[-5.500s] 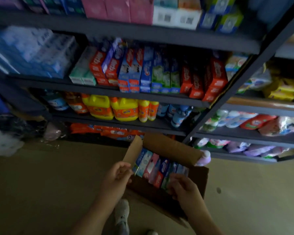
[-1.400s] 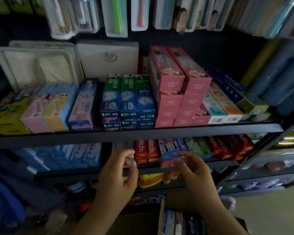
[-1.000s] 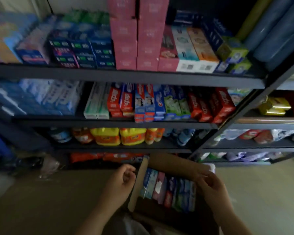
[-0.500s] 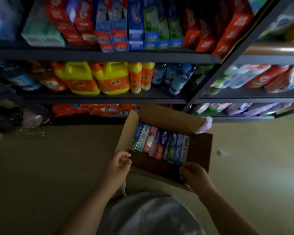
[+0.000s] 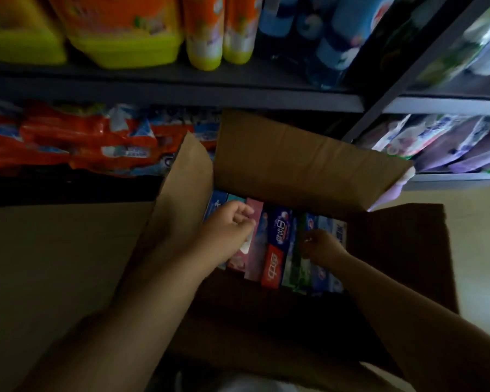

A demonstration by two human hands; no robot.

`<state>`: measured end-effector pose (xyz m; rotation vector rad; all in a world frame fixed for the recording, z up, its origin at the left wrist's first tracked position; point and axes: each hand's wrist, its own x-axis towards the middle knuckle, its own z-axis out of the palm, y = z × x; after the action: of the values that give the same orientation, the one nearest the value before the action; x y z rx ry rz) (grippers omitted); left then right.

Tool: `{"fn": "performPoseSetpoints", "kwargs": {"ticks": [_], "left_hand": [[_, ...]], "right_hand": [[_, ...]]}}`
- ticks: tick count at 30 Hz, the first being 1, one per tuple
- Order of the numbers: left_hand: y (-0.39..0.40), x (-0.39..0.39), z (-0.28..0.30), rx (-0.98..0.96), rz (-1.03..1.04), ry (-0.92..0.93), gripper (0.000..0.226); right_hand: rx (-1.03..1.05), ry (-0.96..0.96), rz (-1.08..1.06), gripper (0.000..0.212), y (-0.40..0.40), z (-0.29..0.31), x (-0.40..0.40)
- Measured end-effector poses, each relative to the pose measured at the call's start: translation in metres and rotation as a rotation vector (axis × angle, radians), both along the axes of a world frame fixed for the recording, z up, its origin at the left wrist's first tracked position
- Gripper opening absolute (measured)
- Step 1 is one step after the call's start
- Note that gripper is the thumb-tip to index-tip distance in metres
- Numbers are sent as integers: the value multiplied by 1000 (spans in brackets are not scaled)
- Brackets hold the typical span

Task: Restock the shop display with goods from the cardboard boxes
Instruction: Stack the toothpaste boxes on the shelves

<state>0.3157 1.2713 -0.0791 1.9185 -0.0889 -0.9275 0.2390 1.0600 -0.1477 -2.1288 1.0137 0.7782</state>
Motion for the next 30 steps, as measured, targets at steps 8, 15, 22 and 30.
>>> {"fn": "performPoseSetpoints", "kwargs": {"ticks": [8,15,22,30], "left_hand": [[-6,-7,-53,-116,279,128,12],[2,-24,-50,-79,350,108,14],[12,-30,-44,-60,427,48,14],[64,-39,-62,-20,621,137,15]], "right_hand": [[-92,-225,-84,30,17,-102,-9],[-24,-263,-185,40,49,-97,-69],[12,-134,-209,59,69,-121,-67],[-190,-39,-144,73,83,-144,-55]]}}
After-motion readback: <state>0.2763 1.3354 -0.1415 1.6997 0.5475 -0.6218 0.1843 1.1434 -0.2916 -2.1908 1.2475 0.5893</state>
